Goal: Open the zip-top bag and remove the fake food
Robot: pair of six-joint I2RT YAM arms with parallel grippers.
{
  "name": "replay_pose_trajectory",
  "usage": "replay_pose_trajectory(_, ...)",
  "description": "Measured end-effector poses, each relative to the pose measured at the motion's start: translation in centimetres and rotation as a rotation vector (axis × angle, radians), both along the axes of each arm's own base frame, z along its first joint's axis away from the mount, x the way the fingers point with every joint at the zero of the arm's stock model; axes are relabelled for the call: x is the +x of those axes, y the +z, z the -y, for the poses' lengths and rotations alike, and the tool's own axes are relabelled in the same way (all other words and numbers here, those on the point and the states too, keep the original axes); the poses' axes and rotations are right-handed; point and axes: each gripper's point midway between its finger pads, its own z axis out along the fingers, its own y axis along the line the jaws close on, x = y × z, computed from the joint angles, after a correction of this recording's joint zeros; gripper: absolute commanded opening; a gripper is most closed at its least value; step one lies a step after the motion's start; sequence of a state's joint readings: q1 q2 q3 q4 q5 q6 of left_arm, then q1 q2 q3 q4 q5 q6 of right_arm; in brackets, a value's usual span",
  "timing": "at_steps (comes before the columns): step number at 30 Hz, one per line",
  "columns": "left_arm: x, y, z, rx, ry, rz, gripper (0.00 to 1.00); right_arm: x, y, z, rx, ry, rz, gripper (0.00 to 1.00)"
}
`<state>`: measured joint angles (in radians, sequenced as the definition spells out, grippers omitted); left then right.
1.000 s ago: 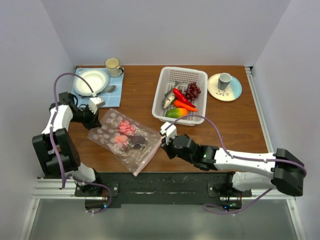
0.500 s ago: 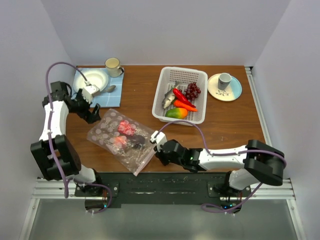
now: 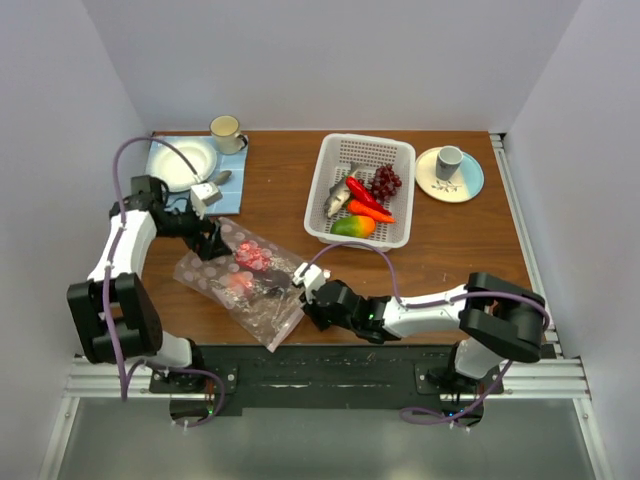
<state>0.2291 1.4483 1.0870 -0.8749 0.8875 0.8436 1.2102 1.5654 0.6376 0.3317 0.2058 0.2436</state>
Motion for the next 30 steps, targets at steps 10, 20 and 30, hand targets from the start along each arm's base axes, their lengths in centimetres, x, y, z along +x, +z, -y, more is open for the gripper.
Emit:
replay_pose_trajectory(10, 1.3, -6.3, -2.3, 0.133, 0.083, -0.021, 1.00, 0.7, 0.5, -1.7, 0.036, -0.004, 0.013, 0.00)
replay_pose_trajectory(20, 1.1, -9.6, -1.1, 0.232, 0.055, 0.011, 1.00, 2.0, 0.9, -4.4, 0.054, -0.013, 0.032, 0.06)
replay_pose_trajectory(30, 0.2, -10.8, -0.5, 0.272, 0.027, -0.002, 1.00, 4.1, 3.0, -6.7, 0.086, -0.034, 0.124, 0.86)
